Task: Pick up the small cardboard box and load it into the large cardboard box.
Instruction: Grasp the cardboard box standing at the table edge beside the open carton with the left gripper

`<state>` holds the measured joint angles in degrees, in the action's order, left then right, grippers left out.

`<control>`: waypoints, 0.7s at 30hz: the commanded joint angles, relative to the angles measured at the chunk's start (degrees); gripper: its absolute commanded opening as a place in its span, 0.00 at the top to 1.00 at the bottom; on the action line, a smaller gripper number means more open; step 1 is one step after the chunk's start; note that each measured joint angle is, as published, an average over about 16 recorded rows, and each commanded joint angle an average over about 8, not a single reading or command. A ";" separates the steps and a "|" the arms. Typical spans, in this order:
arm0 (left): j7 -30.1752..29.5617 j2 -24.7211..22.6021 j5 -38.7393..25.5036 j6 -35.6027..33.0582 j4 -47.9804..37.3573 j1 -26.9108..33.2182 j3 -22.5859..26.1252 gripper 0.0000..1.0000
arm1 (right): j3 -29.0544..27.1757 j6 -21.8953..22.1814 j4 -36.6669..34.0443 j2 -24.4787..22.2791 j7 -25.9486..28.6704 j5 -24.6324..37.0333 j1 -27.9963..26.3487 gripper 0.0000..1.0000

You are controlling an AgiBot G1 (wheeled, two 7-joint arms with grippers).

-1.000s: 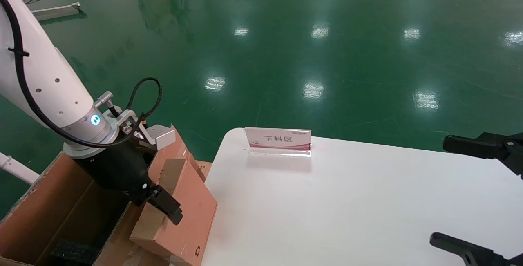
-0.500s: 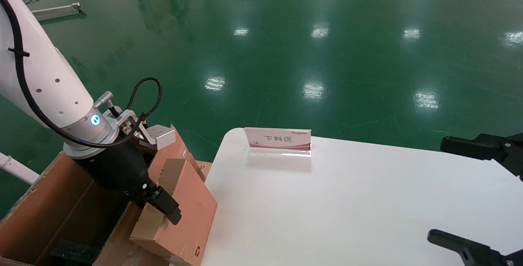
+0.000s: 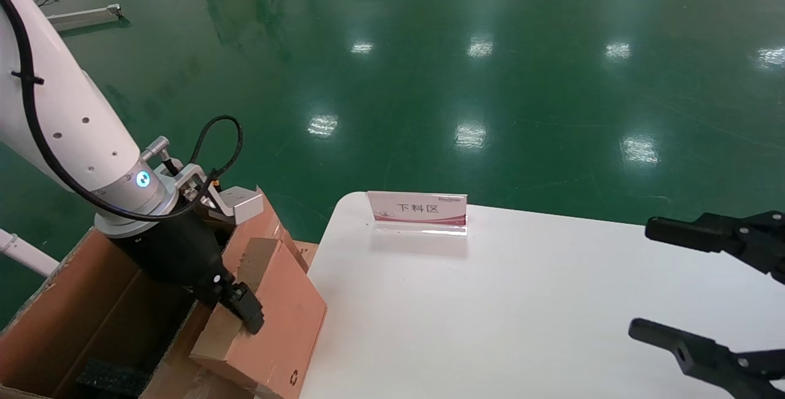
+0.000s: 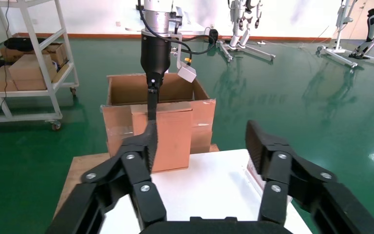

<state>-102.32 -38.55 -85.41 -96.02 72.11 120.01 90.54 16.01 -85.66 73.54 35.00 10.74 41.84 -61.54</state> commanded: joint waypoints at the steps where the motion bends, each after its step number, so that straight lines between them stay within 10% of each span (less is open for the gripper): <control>1: 0.00 0.00 -0.01 -0.01 0.00 0.00 0.02 1.00 | 0.00 0.00 0.00 0.00 0.00 0.00 0.00 0.00; 21: 4.15 0.92 -1.31 -2.37 1.57 7.34 -8.90 1.00 | 0.00 0.00 0.00 0.00 0.00 0.00 0.00 0.00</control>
<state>-98.08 -37.56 -86.98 -98.15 73.75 127.32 81.82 16.01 -85.66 73.55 35.00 10.74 41.84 -61.54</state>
